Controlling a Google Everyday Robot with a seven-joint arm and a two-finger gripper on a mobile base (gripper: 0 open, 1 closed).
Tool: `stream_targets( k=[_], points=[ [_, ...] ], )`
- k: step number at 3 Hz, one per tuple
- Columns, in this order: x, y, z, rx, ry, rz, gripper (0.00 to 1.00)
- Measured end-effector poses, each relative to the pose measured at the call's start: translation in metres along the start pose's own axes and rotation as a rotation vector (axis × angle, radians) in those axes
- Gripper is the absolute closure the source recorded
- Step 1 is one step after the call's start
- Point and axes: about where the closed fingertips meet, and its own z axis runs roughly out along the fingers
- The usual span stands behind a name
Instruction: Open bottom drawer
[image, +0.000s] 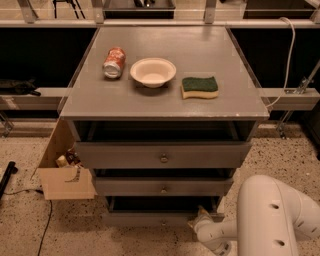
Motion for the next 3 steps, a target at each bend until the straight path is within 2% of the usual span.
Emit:
stream_targets(
  k=[3],
  points=[
    [0.0036, 0.0059, -0.0089, -0.006, 0.002, 0.006, 1.00]
  ],
)
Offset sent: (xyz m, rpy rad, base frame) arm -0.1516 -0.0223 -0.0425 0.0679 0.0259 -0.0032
